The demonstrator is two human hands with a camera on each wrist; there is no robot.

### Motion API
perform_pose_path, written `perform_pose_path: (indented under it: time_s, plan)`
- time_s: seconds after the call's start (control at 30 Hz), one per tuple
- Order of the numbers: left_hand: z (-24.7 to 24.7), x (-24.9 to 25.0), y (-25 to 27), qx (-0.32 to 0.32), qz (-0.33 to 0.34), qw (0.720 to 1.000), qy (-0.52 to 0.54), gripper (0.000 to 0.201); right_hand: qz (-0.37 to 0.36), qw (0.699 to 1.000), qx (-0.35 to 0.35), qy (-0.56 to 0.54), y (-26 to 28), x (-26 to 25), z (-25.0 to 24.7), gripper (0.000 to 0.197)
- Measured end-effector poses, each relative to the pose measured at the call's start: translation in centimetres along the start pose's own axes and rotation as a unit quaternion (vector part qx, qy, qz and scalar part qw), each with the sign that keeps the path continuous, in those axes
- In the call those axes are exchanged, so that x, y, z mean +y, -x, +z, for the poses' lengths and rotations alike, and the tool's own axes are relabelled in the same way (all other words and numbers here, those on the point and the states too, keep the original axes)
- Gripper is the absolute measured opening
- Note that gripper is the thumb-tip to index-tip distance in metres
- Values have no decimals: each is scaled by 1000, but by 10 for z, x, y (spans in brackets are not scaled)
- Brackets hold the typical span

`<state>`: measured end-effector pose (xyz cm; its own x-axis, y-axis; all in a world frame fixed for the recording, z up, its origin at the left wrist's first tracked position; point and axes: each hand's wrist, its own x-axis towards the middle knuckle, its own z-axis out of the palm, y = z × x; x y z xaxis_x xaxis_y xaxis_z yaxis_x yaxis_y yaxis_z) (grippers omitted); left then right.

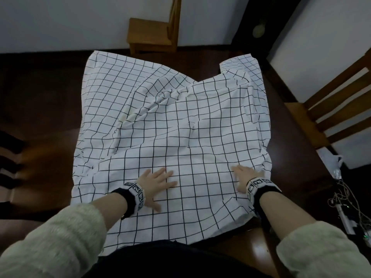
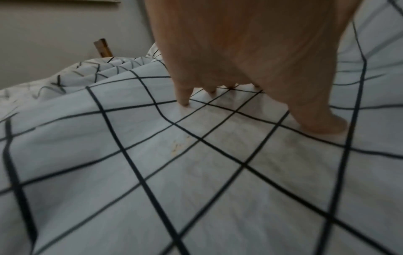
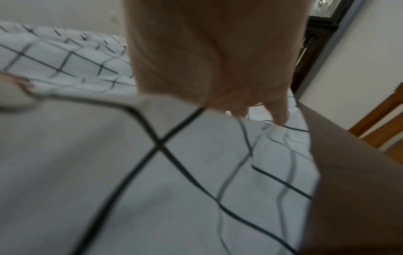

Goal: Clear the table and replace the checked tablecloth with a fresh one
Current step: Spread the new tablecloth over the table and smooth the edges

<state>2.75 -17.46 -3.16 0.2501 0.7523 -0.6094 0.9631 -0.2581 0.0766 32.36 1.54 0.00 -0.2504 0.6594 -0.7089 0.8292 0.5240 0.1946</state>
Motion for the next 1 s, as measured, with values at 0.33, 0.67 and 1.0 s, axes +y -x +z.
perform_pose_path:
  time_s: [0.33,0.67,1.0]
  plan:
    - [-8,17,20,115,-103,979,134,35,1,988,134,-71,35,-23,22,46]
    - [57,2,83,214,-166,945,185,49,-280,959,20,-30,86,-164,38,101]
    - [121,-2,158,61,-151,977,134,112,-213,966,7,149,109,-211,75,137]
